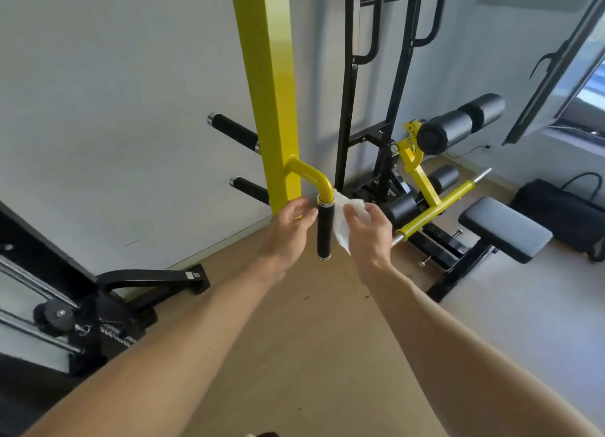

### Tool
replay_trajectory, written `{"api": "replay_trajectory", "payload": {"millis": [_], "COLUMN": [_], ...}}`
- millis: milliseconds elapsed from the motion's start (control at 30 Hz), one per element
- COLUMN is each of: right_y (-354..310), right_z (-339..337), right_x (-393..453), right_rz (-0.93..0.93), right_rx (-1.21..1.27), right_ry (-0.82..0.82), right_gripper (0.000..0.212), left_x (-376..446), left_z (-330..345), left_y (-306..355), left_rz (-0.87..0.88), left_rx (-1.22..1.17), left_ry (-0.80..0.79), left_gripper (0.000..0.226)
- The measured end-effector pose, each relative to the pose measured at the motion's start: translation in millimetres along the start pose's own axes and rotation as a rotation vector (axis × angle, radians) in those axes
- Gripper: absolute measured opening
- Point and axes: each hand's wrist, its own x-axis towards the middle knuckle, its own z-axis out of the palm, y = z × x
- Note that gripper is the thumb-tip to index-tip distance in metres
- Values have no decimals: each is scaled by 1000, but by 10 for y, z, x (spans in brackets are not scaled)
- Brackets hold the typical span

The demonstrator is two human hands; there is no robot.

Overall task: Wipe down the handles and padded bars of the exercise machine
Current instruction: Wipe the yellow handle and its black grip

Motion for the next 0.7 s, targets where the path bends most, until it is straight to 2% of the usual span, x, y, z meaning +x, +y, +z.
{"api": "replay_trajectory", "payload": {"millis": [67, 100, 167, 200, 267, 300, 333, 400, 500, 600, 700], "right_y": [141, 227, 368, 410, 424, 418, 411, 435, 402, 337, 349], "right_z": [142, 182, 203, 195, 188, 194, 207, 239, 282, 314, 351], "right_x": [-113, -170, -185, -137, -15, 45, 103, 189, 170, 115, 92], "right_rz": [-97, -133, -166, -170, -160, -138, -128, -166, -211, -290, -289], "right_rx": [2, 9, 0, -23, -95, -142, -202, -376, -442, -361, -319], "right_ry": [-112, -129, -125, -118, -132, -156, -190, -243, -255, -170, -149], "right_gripper": [18, 19, 18, 22, 41, 48, 49, 32, 13, 14, 17], "left_x": [92, 120, 147, 179, 262, 302, 338, 379, 393, 456, 465], "left_z": [-3, -19, -63, -96, -156, -192, -226, -282, -332, -320, -217], "left_y": [31, 38, 59, 57, 66, 85, 106, 100, 70, 27, -27], "left_rz": [23, 92, 327, 453, 595, 586, 558, 549, 602, 623, 568], "left_rx": [17, 69, 212, 297, 516, 633, 733, 846, 850, 730, 512], "left_ry": [60, 115, 230, 232, 115, 33, -20, -44, -60, -42, 17], "left_gripper": [25, 18, 8, 5, 28, 42, 53, 64, 66, 63, 62]}}
